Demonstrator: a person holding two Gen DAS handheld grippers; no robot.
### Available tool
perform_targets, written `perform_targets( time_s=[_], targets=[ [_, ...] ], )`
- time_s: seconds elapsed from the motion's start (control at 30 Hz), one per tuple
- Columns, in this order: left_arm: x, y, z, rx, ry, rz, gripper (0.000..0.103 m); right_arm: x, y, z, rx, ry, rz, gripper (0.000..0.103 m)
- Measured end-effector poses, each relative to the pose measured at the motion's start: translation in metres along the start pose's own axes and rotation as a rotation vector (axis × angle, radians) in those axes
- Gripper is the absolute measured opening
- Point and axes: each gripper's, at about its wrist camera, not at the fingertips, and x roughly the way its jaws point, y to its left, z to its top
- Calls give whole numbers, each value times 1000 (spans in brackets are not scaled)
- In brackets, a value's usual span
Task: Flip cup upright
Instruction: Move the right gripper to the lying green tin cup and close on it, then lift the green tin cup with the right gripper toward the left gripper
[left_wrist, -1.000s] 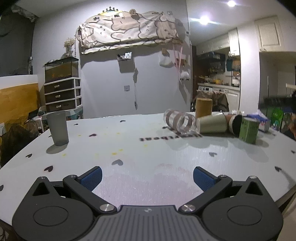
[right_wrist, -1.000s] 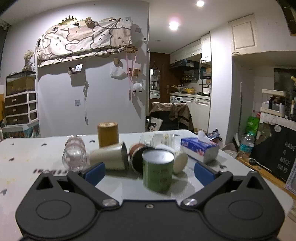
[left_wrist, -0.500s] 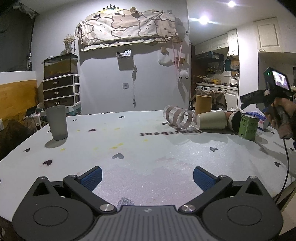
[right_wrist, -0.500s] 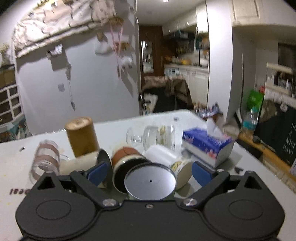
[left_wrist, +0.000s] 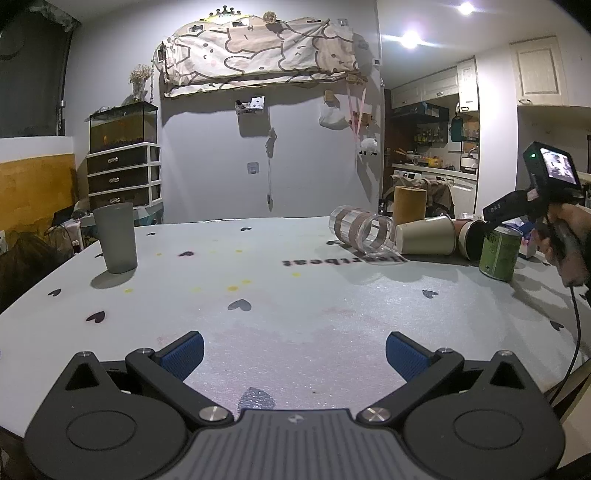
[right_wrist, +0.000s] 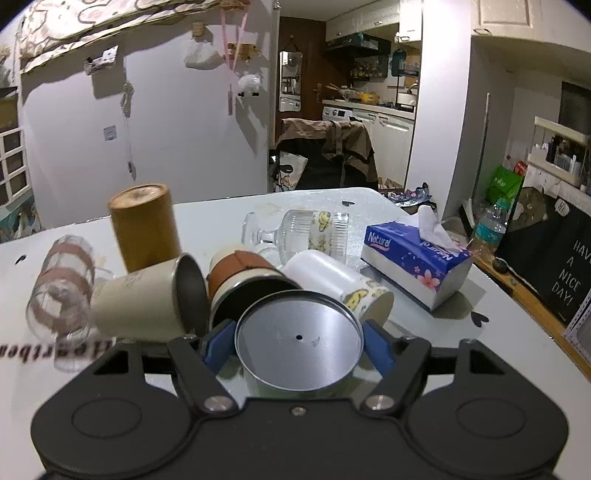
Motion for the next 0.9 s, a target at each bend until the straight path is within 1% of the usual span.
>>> perform_targets(
  time_s=[0.07, 0.17, 0.4, 0.53, 0.63, 0.73, 0.77, 0.83, 0.9],
  targets=[
    [1, -1, 0, -5, 3, -7, 103, -14, 4, -6, -16, -7, 28, 75],
    [3, -4, -2, -10, 5, -27, 103, -41, 19, -18, -52, -24, 131, 75],
    [3, -6, -4, -7, -24, -67, 103, -106, 87, -50, -206, -41, 447, 75],
    [10, -1, -6, -19, -29, -72, 103, -136, 129, -63, -307, -50, 596, 75],
    [18, 2, -10, -41, -24, -75, 103, -148, 153, -72, -354, -35, 657, 75],
    [28, 3, -13, -52, -9, -72, 103, -151, 173, -82, -386, 13, 698, 75],
    [32, 2, -14, -53, -2, -74, 103, -152, 177, -86, -397, 15, 705, 75],
    [39, 0, -16, -51, 14, -81, 103, -159, 184, -90, -423, -18, 687, 75],
    [45, -5, -16, -45, 22, -92, 103, -160, 186, -89, -416, -1, 699, 75]
  ],
)
